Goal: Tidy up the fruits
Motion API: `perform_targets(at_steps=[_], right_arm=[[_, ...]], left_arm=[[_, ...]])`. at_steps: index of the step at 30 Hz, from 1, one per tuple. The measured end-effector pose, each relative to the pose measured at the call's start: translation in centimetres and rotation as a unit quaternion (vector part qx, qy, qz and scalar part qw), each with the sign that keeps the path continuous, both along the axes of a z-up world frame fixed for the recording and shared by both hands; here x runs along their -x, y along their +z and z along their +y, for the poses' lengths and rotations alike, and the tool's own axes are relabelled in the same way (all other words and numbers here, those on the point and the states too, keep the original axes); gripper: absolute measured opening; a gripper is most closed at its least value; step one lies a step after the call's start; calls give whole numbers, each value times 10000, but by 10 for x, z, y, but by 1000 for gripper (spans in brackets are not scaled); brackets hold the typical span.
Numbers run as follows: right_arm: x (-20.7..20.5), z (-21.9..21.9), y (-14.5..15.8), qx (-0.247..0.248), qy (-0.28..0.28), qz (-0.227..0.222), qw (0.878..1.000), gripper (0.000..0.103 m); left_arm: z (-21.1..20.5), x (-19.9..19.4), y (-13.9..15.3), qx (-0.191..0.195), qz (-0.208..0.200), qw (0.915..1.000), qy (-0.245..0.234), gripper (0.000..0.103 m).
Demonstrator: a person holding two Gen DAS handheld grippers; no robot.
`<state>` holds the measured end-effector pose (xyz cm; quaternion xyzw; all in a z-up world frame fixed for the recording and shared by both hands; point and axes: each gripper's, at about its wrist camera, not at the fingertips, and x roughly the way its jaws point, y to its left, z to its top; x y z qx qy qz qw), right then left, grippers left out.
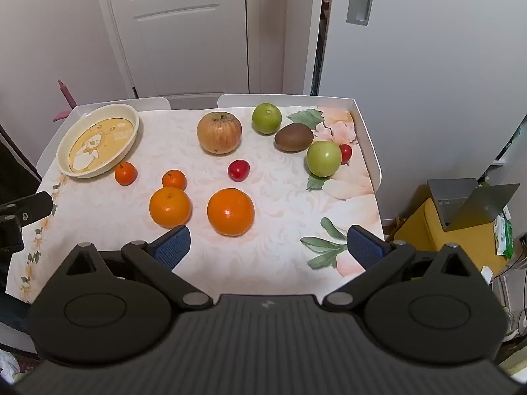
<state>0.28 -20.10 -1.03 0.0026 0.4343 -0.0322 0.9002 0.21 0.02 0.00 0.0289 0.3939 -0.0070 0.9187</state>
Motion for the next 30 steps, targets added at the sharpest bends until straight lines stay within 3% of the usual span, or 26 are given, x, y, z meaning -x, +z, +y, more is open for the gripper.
perform_targets(at_steps=[4, 30], right_arm=[[0, 1, 1, -20, 14, -33, 10000, 103], [-2, 5, 5, 30, 20, -54, 10000, 103]], left_arm=[[-1, 1, 2, -20, -166, 9999, 45, 103], [8, 0, 3, -11, -242, 9997, 66, 103]])
